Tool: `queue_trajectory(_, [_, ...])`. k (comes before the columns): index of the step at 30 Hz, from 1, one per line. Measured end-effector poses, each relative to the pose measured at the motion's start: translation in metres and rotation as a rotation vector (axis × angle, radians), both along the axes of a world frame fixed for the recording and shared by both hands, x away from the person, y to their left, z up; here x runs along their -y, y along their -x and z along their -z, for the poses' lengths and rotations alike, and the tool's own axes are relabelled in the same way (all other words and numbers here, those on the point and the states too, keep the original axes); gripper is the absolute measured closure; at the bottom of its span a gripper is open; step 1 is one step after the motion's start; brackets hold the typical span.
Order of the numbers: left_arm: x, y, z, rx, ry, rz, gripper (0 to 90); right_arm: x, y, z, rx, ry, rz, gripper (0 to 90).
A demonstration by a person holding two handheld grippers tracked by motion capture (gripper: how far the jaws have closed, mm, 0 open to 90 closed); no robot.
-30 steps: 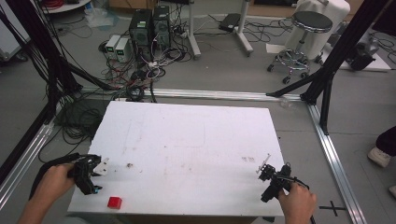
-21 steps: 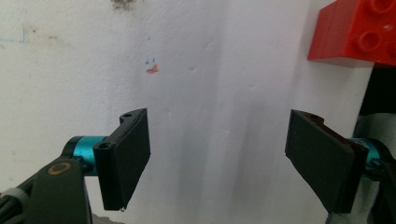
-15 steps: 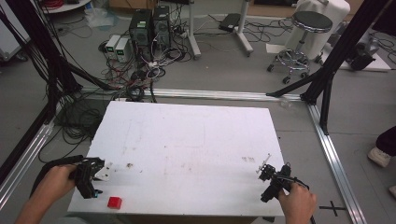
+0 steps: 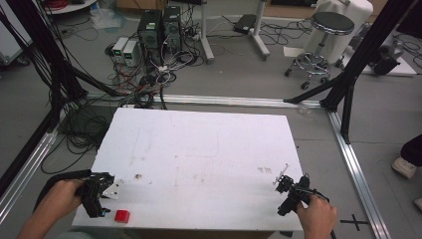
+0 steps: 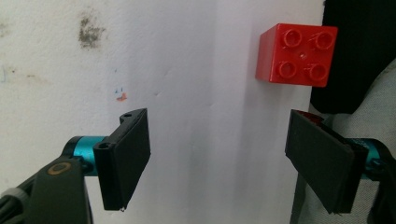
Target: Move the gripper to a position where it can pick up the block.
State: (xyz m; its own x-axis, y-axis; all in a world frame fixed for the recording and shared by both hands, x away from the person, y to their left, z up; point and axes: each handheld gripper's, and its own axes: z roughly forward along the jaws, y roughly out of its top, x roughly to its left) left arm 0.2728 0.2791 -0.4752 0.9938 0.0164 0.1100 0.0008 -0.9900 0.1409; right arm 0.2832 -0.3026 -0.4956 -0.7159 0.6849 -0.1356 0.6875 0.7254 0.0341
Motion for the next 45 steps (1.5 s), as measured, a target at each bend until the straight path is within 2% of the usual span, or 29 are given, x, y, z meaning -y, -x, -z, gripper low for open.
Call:
queue_trajectory(14, [0.013, 0.015, 0.002, -0.013, -0.001, 0.035, 22.5, 0.0, 0.0, 0.001, -0.006, -0.003, -0.003, 1.5])
queue_trajectory(19, [0.019, 0.019, 0.005, -0.031, -0.004, 0.05, 22.5, -0.001, 0.0, 0.002, -0.011, -0.004, -0.001, 1.5])
queue_trajectory(23, [0.023, 0.023, 0.007, -0.026, -0.007, 0.061, 22.5, 0.0, 0.0, 0.002, -0.011, -0.003, 0.001, 1.5])
queue_trajectory(31, [0.033, 0.03, 0.018, -0.045, -0.013, 0.089, 22.5, 0.0, 0.0, 0.003, -0.009, -0.005, 0.003, 1.5])
queue_trajectory(33, [0.036, 0.031, 0.021, -0.063, -0.015, 0.088, 22.5, 0.0, 0.0, 0.002, -0.011, -0.006, 0.001, 1.5])
queue_trajectory(45, [0.04, 0.031, 0.036, -0.067, -0.037, 0.099, 22.6, 0.0, 0.001, 0.002, -0.009, -0.007, 0.006, 1.5])
